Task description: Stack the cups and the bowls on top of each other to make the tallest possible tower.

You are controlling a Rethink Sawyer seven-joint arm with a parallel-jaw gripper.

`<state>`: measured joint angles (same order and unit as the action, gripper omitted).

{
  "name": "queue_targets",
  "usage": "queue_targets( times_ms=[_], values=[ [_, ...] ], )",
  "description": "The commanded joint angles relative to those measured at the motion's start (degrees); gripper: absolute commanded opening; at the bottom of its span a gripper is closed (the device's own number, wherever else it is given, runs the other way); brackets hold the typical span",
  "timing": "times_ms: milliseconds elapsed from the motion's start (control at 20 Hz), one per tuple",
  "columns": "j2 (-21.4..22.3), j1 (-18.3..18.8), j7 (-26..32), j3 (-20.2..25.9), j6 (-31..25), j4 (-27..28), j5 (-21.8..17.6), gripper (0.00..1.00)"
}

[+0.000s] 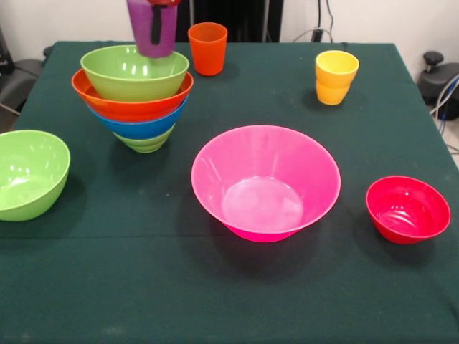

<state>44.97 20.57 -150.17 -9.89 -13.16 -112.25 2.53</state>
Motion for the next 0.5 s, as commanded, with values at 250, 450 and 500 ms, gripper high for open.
queue_targets(
  times_ms=[250, 450, 500],
  values=[
    [-5.5, 2.4, 4.6, 6.5, -3.0, 6.5, -4.9, 0.0],
    [-5.8, 2.3, 3.9, 6.5, -3.5, 7.3, -4.9, 0.0],
    [-5.9, 2.3, 3.9, 6.5, -3.7, 7.5, -4.9, 0.0]
  ],
)
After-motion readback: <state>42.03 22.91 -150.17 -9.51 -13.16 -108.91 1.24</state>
